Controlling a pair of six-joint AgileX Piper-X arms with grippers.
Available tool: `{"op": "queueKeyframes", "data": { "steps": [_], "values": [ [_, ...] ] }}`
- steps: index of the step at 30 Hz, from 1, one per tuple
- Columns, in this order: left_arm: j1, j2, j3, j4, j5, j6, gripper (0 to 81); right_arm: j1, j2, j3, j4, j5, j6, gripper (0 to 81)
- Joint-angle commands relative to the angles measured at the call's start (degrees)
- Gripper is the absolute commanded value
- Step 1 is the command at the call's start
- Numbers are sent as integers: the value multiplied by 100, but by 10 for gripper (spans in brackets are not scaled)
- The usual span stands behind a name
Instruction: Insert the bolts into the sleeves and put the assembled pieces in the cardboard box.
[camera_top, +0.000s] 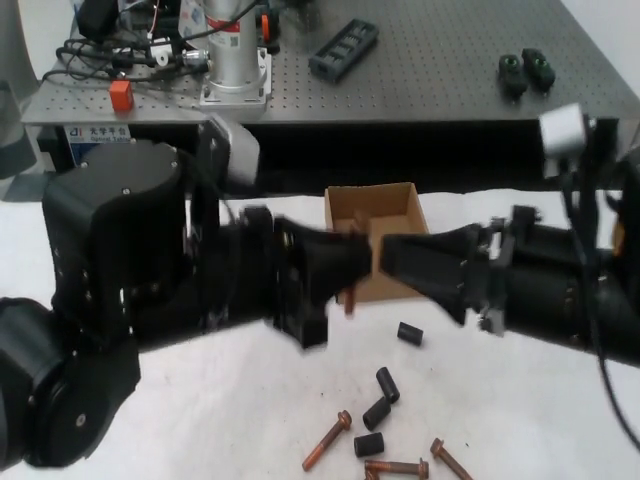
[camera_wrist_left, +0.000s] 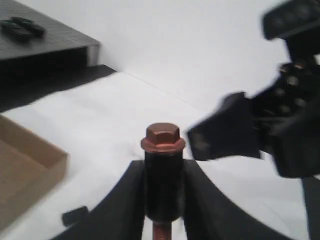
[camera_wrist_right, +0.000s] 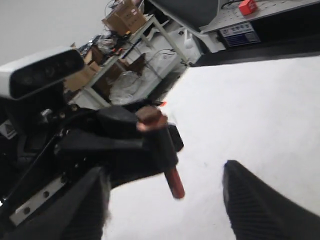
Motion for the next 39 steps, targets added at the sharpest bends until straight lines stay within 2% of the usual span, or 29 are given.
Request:
{"op": "queueKeyframes", "data": {
  "steps": [1,5,11,16,20,23,27,29,32,35,37,39],
  "values": [
    [5,296,-380,-38,-528,-265,7,-481,-453,-14,528,-32,-85,454],
    [5,1503,-1842,666,-742,-736,7,-1073,-990,-14,1230,50,-243,453],
    [5,3738,-5086,3391,-1126,-647,7,-1648,-1371,-14,1960,404,-322,453],
    [5,5457,-7526,4945,-1251,-526,7,-1792,-1404,-14,2293,403,-322,453],
    [5,6362,-8775,5678,-1251,-543,2,-1789,-1404,-14,2489,403,-322,453],
    [5,6701,-9170,6001,-1201,-560,78,-1789,-1404,-14,2501,417,-322,453],
    [5,6834,-9181,6015,-1156,-680,300,-1789,-1386,-14,2475,765,-322,453],
    [5,6845,-9181,6026,-1156,-707,362,-1789,-1330,-14,2459,1014,-343,453],
    [5,6821,-9255,6039,-811,-870,354,-1789,-1100,-14,2502,1033,-707,453],
    [22,6573,-9364,6352,-366,-856,325,-1629,-567,-225,2860,1087,-1475,439],
    [20,6251,-9362,6700,-564,-437,312,-1479,-63,-517,3286,1339,-2147,408],
    [20,5889,-9362,7127,-1333,56,312,-1279,609,-936,3657,1604,-2762,393]
  ]
}}
